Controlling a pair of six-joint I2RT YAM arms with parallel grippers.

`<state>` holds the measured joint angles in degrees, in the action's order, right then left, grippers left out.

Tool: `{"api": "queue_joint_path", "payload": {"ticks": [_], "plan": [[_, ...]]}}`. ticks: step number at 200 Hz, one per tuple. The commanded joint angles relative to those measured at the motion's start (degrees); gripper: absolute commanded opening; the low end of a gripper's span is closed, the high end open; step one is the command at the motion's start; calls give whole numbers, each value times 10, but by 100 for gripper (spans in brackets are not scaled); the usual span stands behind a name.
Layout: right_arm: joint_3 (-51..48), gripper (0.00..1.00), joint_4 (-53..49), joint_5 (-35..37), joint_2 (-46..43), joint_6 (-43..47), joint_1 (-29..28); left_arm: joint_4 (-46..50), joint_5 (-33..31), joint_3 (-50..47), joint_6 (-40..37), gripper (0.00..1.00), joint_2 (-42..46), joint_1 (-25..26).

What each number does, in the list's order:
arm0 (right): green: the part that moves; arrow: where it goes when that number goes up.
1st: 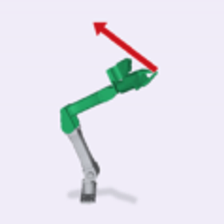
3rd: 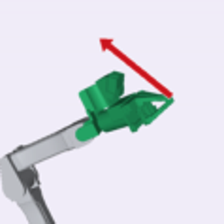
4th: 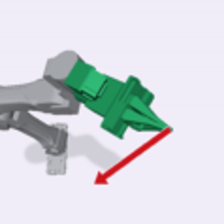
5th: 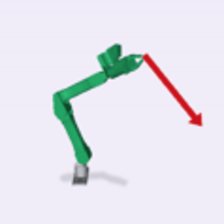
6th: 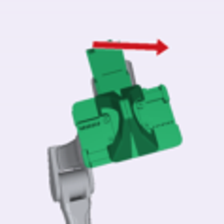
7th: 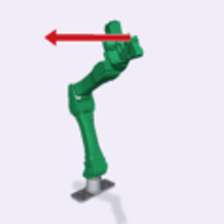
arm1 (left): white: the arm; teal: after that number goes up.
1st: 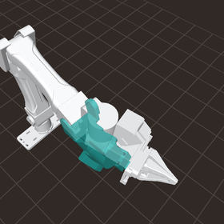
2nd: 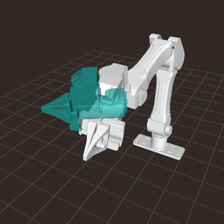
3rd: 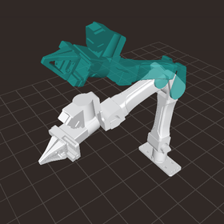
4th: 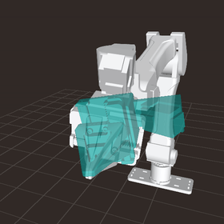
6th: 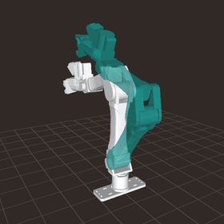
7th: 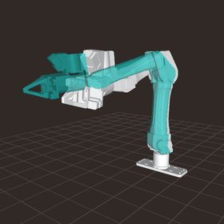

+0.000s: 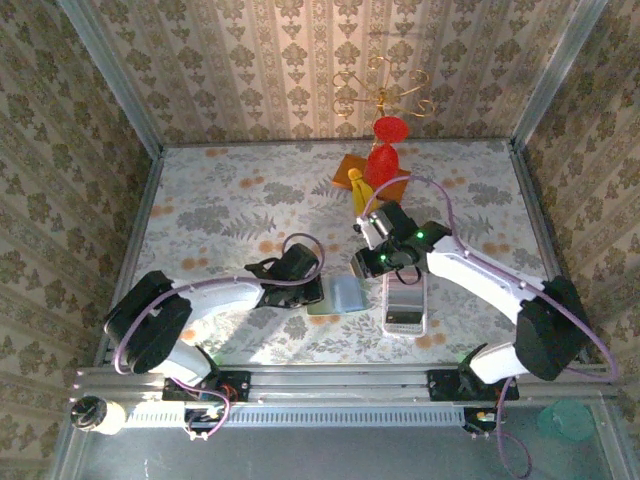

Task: Put the credit cards into the card holder
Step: Move the card holder to the bottom-center of the table.

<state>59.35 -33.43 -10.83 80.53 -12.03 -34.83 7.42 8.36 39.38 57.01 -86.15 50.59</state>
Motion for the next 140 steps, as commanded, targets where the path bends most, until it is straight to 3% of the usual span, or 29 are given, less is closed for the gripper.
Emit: {"api": "queue_joint_path", "payload": {"ticks": [1, 30, 52, 78, 98, 140], "plan": [[-15, 40, -18, -27, -52, 83, 1, -10, 19, -18, -4, 3, -19, 0], [-67, 47, 17, -14, -121, 178, 1, -2, 4, -32, -20, 3, -38, -7], [-116, 49, 44, -5, -195, 305, 1, -11, 19, -50, -47, 0, -44, -34], [-158, 63, 1, 0, -279, 476, 1, 8, 30, -60, -96, 0, -25, -63], [-188, 66, -57, 22, -316, 572, 2, 26, 42, -55, -132, 0, -18, -75], [-238, 65, -52, 97, -323, 645, 13, 49, 55, -44, -176, 0, -11, -99]]}}
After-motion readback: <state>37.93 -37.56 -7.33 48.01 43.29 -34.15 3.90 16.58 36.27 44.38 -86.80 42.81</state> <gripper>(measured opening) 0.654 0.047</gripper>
